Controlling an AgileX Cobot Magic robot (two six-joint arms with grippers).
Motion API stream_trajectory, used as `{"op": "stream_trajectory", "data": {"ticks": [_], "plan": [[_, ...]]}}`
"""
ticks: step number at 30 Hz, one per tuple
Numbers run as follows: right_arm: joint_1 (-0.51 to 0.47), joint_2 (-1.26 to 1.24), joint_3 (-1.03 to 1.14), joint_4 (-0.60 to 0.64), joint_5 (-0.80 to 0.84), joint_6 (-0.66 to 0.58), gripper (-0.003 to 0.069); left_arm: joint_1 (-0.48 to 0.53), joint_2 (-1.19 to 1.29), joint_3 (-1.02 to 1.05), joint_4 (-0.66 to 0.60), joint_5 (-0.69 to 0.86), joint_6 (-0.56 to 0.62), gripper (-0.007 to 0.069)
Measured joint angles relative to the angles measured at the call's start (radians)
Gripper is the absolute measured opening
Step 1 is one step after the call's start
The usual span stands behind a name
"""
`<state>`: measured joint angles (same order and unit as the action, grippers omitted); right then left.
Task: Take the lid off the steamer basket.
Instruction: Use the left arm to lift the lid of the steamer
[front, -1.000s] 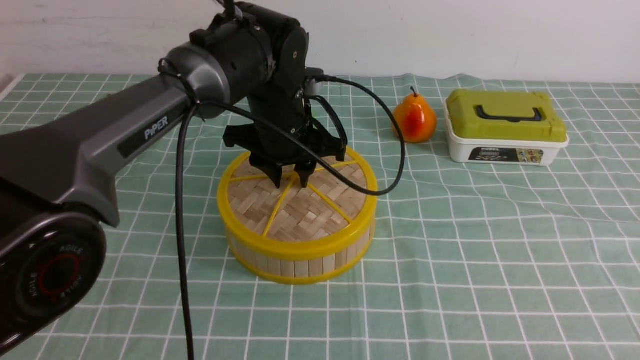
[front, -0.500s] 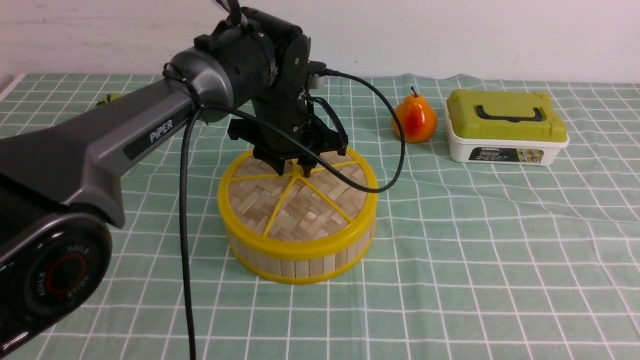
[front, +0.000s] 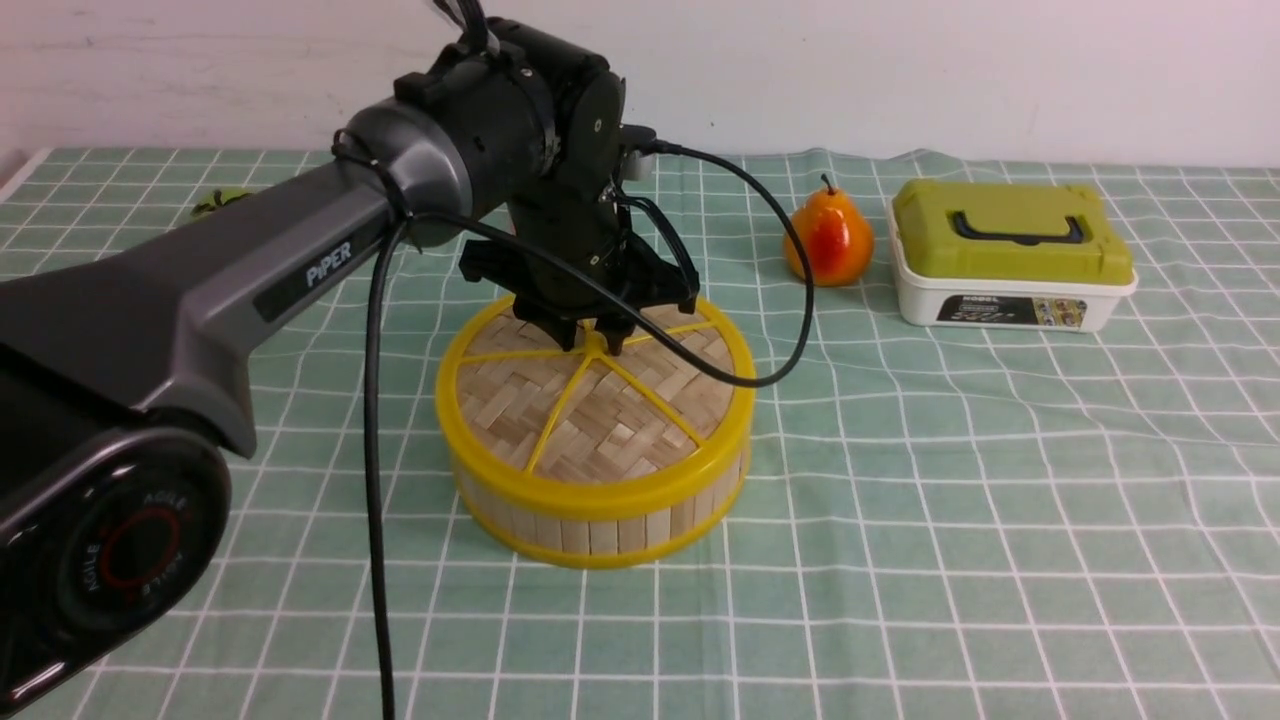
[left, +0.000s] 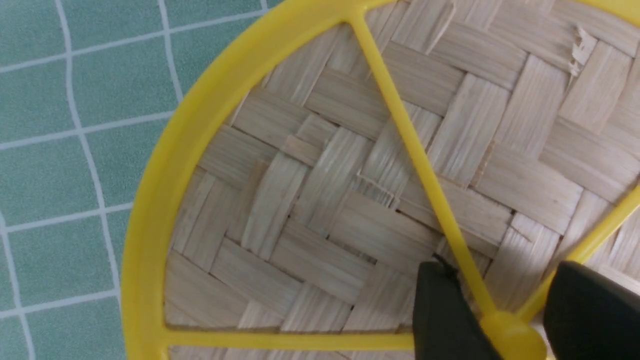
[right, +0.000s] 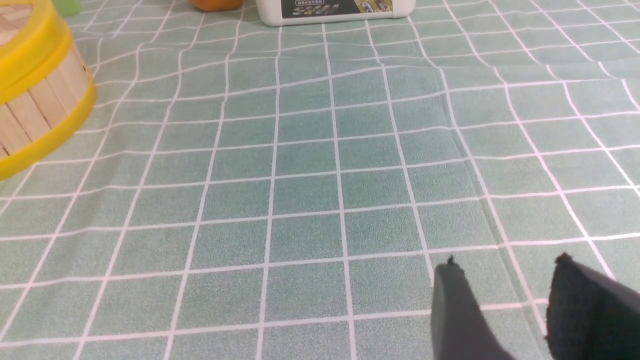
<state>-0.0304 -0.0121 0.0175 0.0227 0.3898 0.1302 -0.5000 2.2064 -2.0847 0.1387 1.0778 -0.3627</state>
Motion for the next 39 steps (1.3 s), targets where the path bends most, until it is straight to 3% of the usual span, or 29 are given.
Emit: {"op": "stream_trajectory", "data": {"ticks": [23,39], "plan": [[0.000,0.000,0.000,0.000,0.000,0.000,0.0242,0.000,-0.001,-0.008,-0.010,0.042,0.000,0.0251],[0.000,0.000,0.000,0.000,0.000,0.000,0.0242,0.000,-0.003,-0.010,-0.019,0.070,0.000,0.0185]]}}
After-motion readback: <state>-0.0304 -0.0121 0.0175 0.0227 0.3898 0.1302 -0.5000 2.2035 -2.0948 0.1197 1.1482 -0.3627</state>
